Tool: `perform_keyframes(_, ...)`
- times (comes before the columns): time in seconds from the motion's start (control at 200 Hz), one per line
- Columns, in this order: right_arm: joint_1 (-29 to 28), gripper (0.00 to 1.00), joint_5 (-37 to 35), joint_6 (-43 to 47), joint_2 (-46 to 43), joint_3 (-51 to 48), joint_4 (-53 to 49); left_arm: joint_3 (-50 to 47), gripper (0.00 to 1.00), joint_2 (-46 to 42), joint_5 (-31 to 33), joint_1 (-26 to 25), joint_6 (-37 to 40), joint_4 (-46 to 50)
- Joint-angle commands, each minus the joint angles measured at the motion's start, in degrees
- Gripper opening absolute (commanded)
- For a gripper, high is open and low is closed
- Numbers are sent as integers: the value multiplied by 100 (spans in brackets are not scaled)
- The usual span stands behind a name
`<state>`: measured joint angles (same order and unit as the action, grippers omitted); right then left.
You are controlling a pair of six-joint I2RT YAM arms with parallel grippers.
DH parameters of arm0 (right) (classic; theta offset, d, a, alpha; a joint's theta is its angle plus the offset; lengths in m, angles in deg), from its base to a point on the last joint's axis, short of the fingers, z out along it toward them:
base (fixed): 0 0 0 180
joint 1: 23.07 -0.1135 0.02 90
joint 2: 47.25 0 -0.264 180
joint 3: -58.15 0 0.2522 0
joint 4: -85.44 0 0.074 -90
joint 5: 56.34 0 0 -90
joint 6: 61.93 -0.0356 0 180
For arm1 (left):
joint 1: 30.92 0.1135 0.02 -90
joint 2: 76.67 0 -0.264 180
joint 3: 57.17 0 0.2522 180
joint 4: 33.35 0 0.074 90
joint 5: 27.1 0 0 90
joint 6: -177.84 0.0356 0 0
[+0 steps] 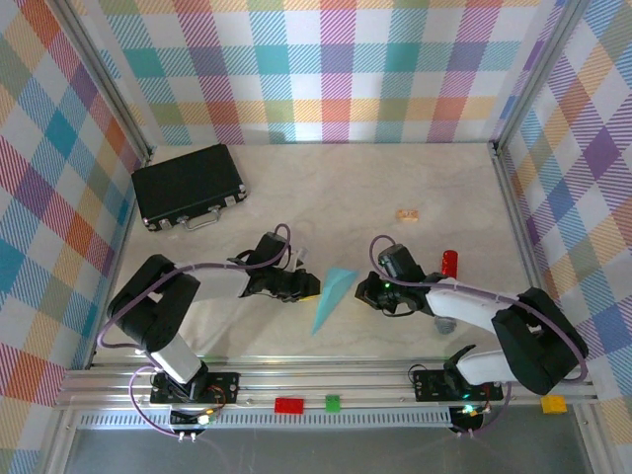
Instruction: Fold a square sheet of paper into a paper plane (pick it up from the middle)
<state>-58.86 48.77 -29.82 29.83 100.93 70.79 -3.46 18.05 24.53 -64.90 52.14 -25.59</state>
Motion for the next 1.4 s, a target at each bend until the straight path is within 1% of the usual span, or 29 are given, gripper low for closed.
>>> perform_keyframes(0.0, -109, 13, 168, -37, 133, 233, 192, 230, 26, 224, -196, 67, 177, 81)
perform_keyframes(0.165, -250, 15, 230, 55, 441, 443, 128, 393, 28, 519, -186, 67, 283, 147)
perform_keyframes(0.365, -337, 15, 194, -21, 840, 558, 140, 448, 27, 775, -446, 67, 294, -17)
perform_keyframes(0.49, -359, 12, 93, -47, 1001, 587, 76, 400, 21, 707, -672, 67, 289, -160)
perform_keyframes(0.575, -358, 12, 48, -72, 1035, 574, 89, 374, 20, 651, -806, 67, 295, -255)
perform_keyframes(0.615, -363, 11, 4, -105, 1028, 558, 114, 358, 17, 630, -821, 67, 291, -289)
perform_keyframes(0.765, -358, 11, -35, -130, 998, 539, 134, 196, 10, 487, -932, 67, 90, -728)
perform_keyframes(0.845, -358, 14, -39, -148, 909, 531, 111, 99, 7, 369, -887, 67, 48, -871)
perform_keyframes(0.9, -358, 18, -97, -176, 750, 516, 17, 4, 4, 192, -718, 67, 28, -901)
perform_keyframes(0.975, -358, 27, -225, -252, 396, 395, -74, -124, 4, -140, -349, 67, 49, -801)
perform_keyframes(1.06, -365, 35, -259, -282, -54, 297, -58, -215, 3, -692, 368, 67, 200, -301)
perform_keyframes(1.115, -389, 39, -243, -304, -267, 293, -28, -246, 3, -1025, 985, 63, 298, 98)
perform_keyframes(1.17, -426, 42, -196, -349, -391, 326, 112, -250, 2, -1279, 1401, 65, 398, 456)
perform_keyframes(1.26, -557, 45, -20, -481, -324, 423, 573, -261, 2, -1556, 1767, 60, 500, 772)
perform_keyframes(1.395, -737, 48, 191, -510, 140, 793, 1007, -168, 2, -1665, 1975, 59, 582, 1149)
